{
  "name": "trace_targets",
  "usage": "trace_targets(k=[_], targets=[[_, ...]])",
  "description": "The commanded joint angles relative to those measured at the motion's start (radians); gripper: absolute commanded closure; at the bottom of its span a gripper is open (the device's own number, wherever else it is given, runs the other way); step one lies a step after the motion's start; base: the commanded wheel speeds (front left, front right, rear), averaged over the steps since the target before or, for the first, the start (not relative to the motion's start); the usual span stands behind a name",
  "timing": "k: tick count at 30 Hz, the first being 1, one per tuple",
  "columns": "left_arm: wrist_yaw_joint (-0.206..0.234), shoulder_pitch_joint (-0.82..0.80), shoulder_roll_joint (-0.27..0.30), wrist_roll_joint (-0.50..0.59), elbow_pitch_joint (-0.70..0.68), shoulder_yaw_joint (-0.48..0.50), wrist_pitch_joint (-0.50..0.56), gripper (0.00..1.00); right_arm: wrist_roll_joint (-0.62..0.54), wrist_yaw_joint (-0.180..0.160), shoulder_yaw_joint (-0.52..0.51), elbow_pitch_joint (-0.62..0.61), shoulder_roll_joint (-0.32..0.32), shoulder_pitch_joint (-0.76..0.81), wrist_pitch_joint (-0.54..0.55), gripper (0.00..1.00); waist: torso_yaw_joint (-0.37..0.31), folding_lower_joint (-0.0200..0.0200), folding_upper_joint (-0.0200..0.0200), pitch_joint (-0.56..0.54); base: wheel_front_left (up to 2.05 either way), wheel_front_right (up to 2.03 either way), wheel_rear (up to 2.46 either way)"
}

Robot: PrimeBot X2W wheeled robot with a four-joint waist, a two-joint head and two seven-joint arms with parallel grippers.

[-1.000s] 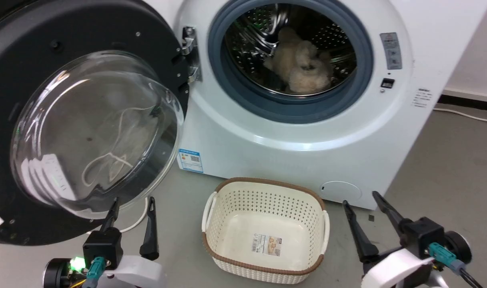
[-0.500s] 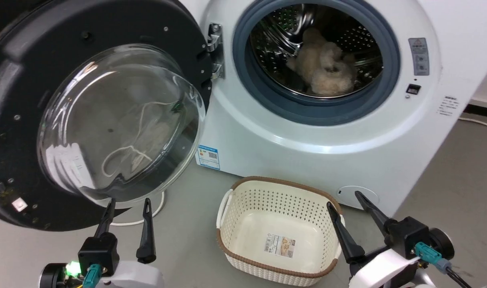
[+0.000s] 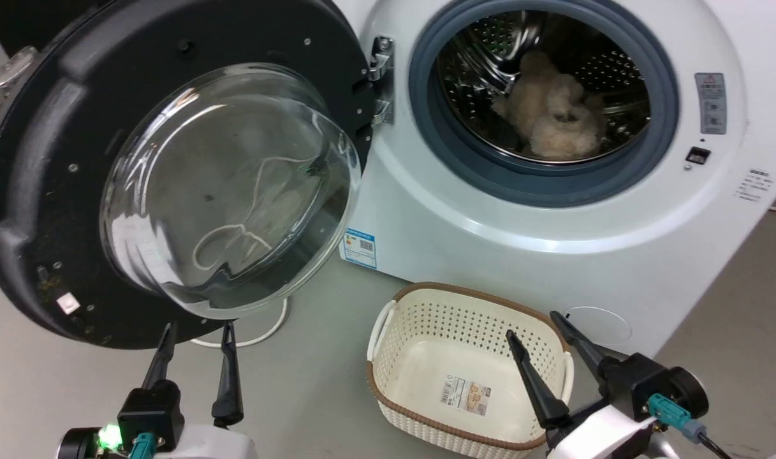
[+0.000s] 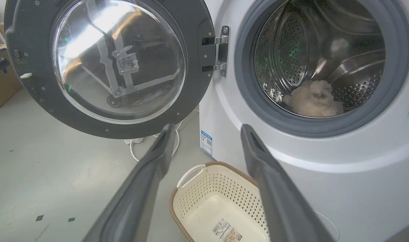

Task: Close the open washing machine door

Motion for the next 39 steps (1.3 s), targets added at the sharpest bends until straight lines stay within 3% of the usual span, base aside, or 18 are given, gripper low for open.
trace_targets(k=[1,29,30,31,39], targets=[[0.008,0.018,0.005,-0.008,-0.005,0.003,-0.013,0.00,0.014,0.000,0.009,0.008,-0.005,-0.015,-0.011,0.00,0.008,-0.0001,0.0000,0.001,0.00,0.00,0.00],[0.033,0.062,0.002,-0.016,-0.022,0.014,-0.080,0.00,0.057,0.001,0.112,0.079,-0.013,-0.033,-0.078,0.00,0.148,-0.0001,0.0000,0.011,0.00,0.00,0.00],[0.030,0.063,0.002,-0.017,-0.024,0.013,-0.082,0.22,0.059,0.001,0.114,0.081,-0.013,-0.033,-0.080,0.00,0.152,-0.0001,0.0000,0.011,0.00,0.00,0.00],[0.023,0.065,0.002,-0.024,-0.024,0.010,-0.084,1.00,0.060,0.001,0.117,0.083,-0.013,-0.033,-0.082,0.00,0.157,-0.0001,0.0000,0.012,0.00,0.00,0.00],[-0.001,0.038,0.000,-0.075,-0.071,0.040,-0.100,1.00,0.064,0.001,0.114,0.090,-0.017,-0.019,-0.099,0.00,0.194,-0.0001,0.0000,0.017,0.00,0.00,0.00]])
